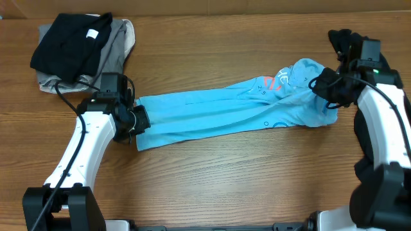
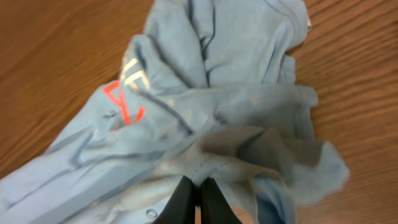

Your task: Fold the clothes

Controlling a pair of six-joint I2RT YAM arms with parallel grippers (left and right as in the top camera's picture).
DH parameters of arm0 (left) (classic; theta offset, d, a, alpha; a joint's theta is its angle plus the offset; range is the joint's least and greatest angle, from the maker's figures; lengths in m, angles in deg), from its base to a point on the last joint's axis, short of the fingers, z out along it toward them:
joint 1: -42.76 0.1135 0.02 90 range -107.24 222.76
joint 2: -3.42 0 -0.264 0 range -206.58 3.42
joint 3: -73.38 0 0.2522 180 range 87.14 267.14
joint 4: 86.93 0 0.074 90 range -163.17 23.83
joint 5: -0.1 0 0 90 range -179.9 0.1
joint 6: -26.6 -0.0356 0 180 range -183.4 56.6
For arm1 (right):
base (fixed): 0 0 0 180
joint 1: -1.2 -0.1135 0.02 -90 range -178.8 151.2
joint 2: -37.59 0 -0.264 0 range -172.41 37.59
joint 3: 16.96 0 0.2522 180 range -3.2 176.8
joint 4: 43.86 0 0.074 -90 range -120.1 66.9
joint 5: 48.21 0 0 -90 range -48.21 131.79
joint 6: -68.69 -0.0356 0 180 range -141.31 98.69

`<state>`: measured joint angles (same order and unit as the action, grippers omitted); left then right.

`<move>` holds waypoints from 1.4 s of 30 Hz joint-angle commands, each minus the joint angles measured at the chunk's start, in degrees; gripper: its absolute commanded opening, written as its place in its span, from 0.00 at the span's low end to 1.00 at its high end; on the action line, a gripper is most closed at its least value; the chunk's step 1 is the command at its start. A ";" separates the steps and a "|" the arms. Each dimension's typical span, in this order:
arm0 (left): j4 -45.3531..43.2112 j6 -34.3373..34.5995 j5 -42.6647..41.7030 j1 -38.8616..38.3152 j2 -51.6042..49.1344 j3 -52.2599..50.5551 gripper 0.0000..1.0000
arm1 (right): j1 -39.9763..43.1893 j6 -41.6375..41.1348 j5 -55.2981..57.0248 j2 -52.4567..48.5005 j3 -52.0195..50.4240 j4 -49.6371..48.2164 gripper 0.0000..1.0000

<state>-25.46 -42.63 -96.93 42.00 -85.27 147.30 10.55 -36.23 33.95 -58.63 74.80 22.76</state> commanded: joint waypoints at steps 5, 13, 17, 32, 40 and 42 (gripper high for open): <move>-3.87 -1.07 3.91 -0.02 -0.09 0.85 0.04 | -0.02 0.22 0.04 -6.14 1.27 -6.01 0.04; -3.89 -1.09 7.72 -0.02 -0.42 0.83 0.14 | -1.09 1.70 -0.35 -7.21 1.20 -12.26 0.04; -4.48 -1.11 7.63 -0.02 -1.97 0.83 0.75 | -2.29 1.75 -0.33 -7.32 1.20 -14.86 0.52; 7.67 -9.25 1.75 2.93 -3.41 9.27 1.00 | -1.68 4.76 -2.75 -6.86 8.44 -1.88 1.00; 4.92 -16.44 -0.52 2.93 -9.57 7.80 1.00 | -1.73 5.60 -4.48 -6.86 8.37 -0.76 1.00; 4.13 -17.64 -0.52 2.93 -11.96 7.80 1.00 | -1.73 5.60 -4.48 -6.86 8.37 -0.68 1.00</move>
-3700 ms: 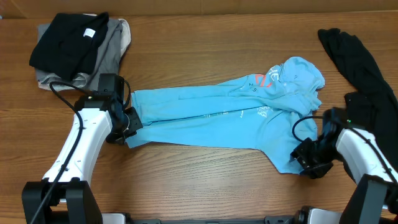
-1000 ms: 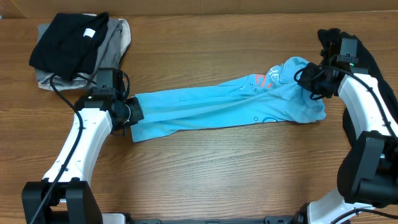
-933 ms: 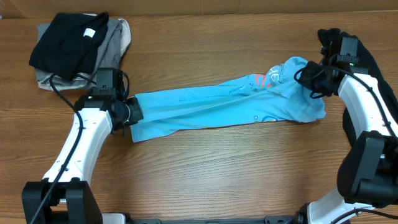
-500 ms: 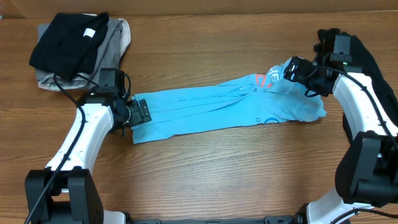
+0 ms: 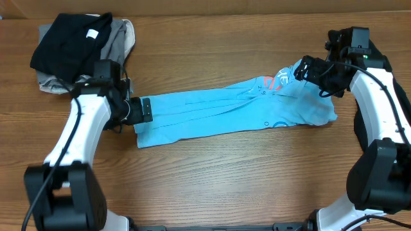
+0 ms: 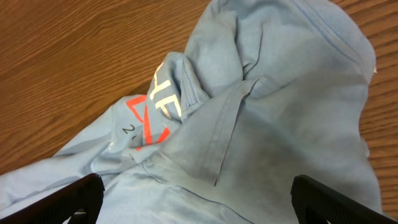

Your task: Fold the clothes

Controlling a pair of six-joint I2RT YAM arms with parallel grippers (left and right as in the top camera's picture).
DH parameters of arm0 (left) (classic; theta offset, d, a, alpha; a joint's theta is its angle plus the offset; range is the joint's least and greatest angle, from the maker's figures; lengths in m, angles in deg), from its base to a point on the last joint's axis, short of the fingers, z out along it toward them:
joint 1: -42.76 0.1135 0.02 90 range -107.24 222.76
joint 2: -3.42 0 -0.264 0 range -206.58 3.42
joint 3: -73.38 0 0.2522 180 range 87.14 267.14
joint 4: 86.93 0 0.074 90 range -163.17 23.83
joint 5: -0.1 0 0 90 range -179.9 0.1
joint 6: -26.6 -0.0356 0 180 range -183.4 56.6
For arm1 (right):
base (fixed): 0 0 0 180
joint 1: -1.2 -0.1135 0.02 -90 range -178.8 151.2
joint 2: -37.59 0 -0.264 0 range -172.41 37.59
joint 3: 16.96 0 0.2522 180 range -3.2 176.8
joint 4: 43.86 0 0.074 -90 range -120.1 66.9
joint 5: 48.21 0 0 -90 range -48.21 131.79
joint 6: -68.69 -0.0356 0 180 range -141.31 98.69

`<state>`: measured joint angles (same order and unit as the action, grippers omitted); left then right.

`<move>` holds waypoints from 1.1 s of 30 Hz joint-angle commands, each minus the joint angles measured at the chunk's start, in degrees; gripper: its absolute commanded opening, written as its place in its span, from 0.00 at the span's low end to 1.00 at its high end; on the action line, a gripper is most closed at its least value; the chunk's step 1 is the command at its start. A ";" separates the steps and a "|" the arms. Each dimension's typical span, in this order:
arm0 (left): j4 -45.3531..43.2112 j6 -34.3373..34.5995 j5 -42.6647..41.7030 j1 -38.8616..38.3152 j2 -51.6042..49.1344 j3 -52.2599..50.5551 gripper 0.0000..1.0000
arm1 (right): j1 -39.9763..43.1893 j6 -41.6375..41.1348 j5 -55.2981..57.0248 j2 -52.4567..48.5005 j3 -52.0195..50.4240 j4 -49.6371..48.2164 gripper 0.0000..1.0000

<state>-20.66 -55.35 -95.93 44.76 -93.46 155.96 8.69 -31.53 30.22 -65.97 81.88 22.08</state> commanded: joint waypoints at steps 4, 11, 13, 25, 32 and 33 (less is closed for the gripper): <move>-3.37 -5.70 -3.13 0.22 -6.93 -0.85 1.00 | 0.13 0.87 -0.74 0.48 1.29 0.15 1.00; -7.48 -7.50 -6.10 -0.24 -12.17 -0.85 1.00 | 0.13 0.83 -0.79 0.48 1.29 1.25 1.00; -8.63 -7.48 -6.45 -0.66 -13.77 -0.85 0.99 | 0.13 0.83 -0.79 0.48 1.29 1.66 1.00; -14.01 -7.45 -11.78 -2.32 -19.41 -0.85 0.42 | 0.07 0.17 -2.29 0.48 1.29 5.55 0.90; -13.40 -6.29 -10.95 -3.04 -19.69 -0.83 0.04 | 0.07 0.17 -2.29 0.48 1.29 6.95 0.77; -13.20 -5.46 -10.23 -2.82 -19.63 -0.72 0.04 | 0.09 0.20 -2.54 0.48 1.29 7.04 0.74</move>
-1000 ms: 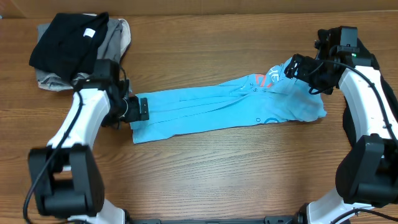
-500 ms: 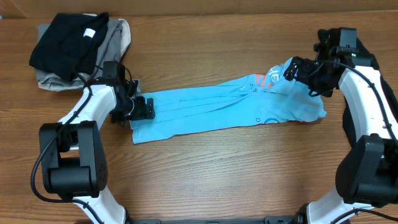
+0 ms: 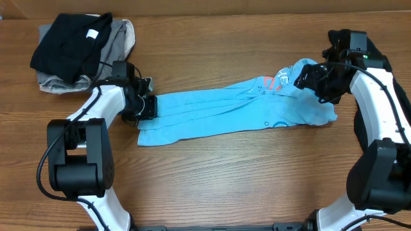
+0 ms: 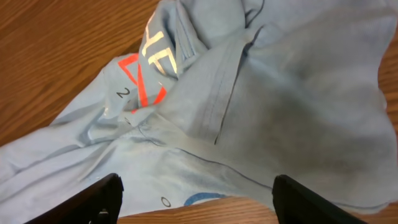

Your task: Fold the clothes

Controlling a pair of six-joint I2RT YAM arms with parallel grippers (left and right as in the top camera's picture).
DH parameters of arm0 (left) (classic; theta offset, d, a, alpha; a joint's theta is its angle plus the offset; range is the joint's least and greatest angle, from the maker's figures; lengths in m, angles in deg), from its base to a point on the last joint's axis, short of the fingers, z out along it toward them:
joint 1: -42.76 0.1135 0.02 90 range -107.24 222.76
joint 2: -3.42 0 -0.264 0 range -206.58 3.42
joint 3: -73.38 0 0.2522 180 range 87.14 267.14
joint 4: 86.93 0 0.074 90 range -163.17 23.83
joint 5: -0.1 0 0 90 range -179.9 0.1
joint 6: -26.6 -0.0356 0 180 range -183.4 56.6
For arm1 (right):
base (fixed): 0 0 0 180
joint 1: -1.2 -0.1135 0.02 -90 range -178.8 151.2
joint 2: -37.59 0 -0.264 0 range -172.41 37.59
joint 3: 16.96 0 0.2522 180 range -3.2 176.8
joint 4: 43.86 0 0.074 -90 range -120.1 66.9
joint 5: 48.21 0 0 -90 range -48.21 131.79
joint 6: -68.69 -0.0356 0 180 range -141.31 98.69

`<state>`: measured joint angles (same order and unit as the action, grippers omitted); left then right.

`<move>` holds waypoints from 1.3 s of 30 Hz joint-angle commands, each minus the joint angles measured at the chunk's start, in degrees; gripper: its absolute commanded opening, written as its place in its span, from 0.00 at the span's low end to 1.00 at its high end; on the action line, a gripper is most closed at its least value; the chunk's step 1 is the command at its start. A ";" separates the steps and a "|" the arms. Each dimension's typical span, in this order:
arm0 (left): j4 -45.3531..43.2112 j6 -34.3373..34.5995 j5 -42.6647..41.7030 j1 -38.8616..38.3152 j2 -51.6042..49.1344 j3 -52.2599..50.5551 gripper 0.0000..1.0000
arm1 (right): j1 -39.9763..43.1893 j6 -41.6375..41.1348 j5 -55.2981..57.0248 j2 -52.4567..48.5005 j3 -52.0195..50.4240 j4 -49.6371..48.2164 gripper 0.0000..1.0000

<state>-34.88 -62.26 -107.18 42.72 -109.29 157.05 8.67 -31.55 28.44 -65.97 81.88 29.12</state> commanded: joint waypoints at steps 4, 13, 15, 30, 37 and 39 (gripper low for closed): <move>7.23 2.34 2.25 1.11 -3.41 2.05 0.04 | 0.11 0.24 -2.67 0.48 1.31 0.52 0.56; 32.44 -0.26 5.90 5.27 -2.56 26.40 0.04 | 0.11 2.56 -3.72 0.46 0.68 -0.50 0.04; 36.20 -1.75 5.92 5.27 -2.56 31.89 0.04 | 0.09 2.84 -3.74 0.33 0.35 -1.44 0.04; 45.46 -4.59 8.90 3.56 -2.69 47.91 0.04 | -1.40 2.78 -8.66 -6.49 -0.37 -4.70 0.04; 42.38 -3.50 8.92 -2.80 -3.61 47.89 0.04 | -1.40 2.78 -8.87 -6.45 -0.37 -4.87 0.04; 41.09 -2.34 8.92 -4.98 -4.07 47.84 0.04 | -1.40 2.78 -8.87 -6.45 -0.37 -4.90 0.04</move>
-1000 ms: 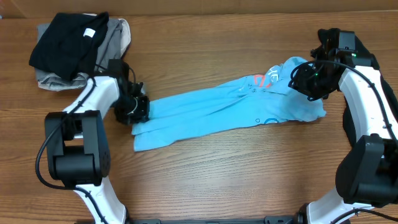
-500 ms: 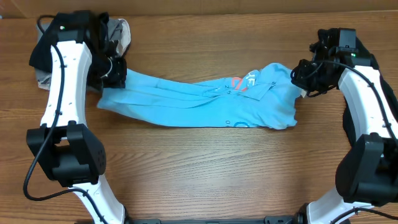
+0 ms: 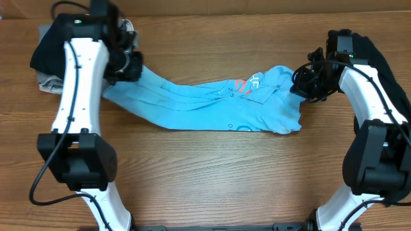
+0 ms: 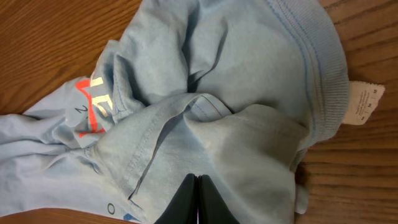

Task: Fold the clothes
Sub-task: 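Lift the left end with the left gripper and fold it rightward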

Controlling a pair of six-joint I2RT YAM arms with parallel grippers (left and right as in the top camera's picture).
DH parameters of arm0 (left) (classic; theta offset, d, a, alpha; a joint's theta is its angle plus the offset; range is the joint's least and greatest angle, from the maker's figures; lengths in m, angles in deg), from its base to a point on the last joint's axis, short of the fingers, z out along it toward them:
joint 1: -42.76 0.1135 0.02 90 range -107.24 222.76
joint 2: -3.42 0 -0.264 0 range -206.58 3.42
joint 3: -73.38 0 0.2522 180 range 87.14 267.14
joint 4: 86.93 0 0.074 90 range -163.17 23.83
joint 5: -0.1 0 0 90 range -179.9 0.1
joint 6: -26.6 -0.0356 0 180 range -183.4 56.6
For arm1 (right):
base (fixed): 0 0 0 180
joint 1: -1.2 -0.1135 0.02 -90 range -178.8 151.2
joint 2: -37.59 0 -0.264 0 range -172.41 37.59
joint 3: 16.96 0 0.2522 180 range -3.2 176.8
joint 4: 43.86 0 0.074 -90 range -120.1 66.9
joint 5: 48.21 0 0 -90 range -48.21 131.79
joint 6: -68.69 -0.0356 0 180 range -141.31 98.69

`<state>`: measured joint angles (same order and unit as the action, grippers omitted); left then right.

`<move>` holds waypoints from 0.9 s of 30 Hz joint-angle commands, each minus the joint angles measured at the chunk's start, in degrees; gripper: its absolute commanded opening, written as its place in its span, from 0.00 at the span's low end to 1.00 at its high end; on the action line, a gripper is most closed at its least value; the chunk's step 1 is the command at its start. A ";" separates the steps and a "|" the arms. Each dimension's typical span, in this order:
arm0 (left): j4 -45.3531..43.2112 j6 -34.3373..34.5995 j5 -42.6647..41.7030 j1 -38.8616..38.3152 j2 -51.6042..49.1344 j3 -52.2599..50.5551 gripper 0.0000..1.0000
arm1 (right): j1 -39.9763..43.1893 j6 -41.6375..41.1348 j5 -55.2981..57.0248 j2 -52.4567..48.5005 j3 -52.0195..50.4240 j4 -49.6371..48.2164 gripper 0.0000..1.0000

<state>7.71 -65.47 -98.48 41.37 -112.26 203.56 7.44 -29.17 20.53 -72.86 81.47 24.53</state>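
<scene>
A light blue shirt [image 3: 218, 106] with an orange print lies stretched across the wooden table [image 3: 205, 179], running from the back left down to the right. My left gripper [image 3: 127, 65] is at the shirt's left end, which rises off the table to it; it looks shut on that hem. My right gripper [image 3: 303, 82] is at the collar end. In the right wrist view its jaws [image 4: 198, 182] are pressed together in the bunched cloth next to the collar band and its white label [image 4: 364, 99].
A pile of black and grey clothes [image 3: 48, 48] sits at the back left corner, right behind the left arm. The shirt's right edge [image 3: 292, 125] hangs in a loose fold near the right arm.
My right gripper was open over the collar end and is now shut in the cloth. My left gripper has moved from the table to the back left, with the hem raised. The whole shirt sits further left.
At first both grippers were at the shirt's ends, the right one shut on the bunched right end. Then the right gripper was open above the collar while the left stayed at the hem. Now both hold their ends and the shirt lies shifted left, slanting.
</scene>
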 commanded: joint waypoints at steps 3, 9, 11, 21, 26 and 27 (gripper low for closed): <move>-3.34 2.25 0.22 -6.69 -2.05 1.05 0.04 | -0.17 0.39 -0.98 0.46 0.07 -0.33 0.04; -5.92 4.74 -0.26 -11.65 -7.30 1.03 0.04 | -0.17 0.42 -0.96 0.46 0.07 -0.33 0.04; -6.75 4.92 -1.14 -13.18 -9.70 1.03 0.04 | -0.17 0.42 -0.92 0.46 0.07 -0.37 0.04; -12.52 8.98 -5.01 -19.54 -16.76 1.03 0.06 | -0.17 0.42 -0.90 0.46 0.07 -1.03 0.04; -15.15 11.56 -5.79 -21.66 -16.79 1.31 0.27 | -0.17 0.42 -0.90 0.44 0.07 -1.33 0.04; -15.30 11.52 -7.02 -21.97 -16.79 1.57 0.39 | -0.17 0.42 -0.90 0.44 0.07 -1.42 0.04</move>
<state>-7.21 -56.38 -102.46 20.30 -129.00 203.67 7.42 -29.15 20.14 -72.86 81.47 23.48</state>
